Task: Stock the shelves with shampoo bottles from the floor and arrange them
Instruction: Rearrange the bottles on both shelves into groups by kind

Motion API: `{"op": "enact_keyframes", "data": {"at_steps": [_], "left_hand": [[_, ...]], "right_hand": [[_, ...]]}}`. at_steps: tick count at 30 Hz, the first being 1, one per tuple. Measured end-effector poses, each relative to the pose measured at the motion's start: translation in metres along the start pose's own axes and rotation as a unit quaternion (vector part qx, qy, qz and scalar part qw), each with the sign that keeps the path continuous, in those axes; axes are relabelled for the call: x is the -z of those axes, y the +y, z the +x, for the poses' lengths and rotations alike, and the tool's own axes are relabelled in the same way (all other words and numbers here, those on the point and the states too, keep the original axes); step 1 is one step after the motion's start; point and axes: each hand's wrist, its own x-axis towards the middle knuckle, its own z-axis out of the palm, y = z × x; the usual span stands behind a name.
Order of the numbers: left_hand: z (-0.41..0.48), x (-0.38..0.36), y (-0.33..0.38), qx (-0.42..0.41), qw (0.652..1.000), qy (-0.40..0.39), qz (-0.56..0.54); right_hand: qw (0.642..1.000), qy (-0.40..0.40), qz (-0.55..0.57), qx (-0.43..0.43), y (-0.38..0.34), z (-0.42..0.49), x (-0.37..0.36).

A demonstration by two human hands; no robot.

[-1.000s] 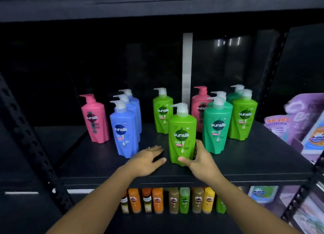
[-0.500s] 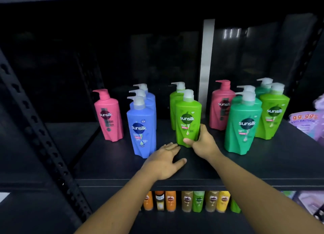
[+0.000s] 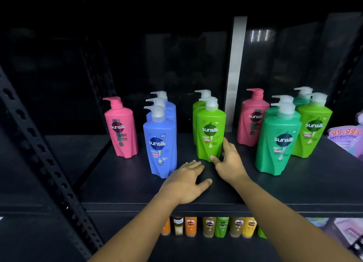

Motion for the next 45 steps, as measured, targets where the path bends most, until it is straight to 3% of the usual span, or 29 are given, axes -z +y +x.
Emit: {"op": "enact_keyframes", "data": {"at_steps": [13, 31, 35, 40, 45], "left_hand": [[-0.002, 0.003, 0.002, -0.001, 1.0, -0.007, 0.006], [-0.003, -0.002, -0.001, -0.014, 0.999, 0.031, 0.019], [-0.006, -0.001, 0.0, -0.026, 0.999, 0.043, 0.017], [-0.004, -0.005, 0.003, -0.056, 0.998, 0.039, 0.012], [0.013, -0.019, 0.047, -0.104, 0.994, 0.04, -0.01]], "right_hand": [[1.0, -0.004, 0.013, -0.004, 0.004, 0.003, -0.003], [0.996, 0.034, -0.068, -0.051, -0.011, -0.014, 0.003], [0.996, -0.038, -0.081, -0.031, -0.011, -0.047, 0.025], [0.963, -0.174, -0.202, 0.039, 0.005, -0.091, 0.074], [0.949, -0.161, -0.271, 0.013, 0.031, -0.118, 0.12]]}}
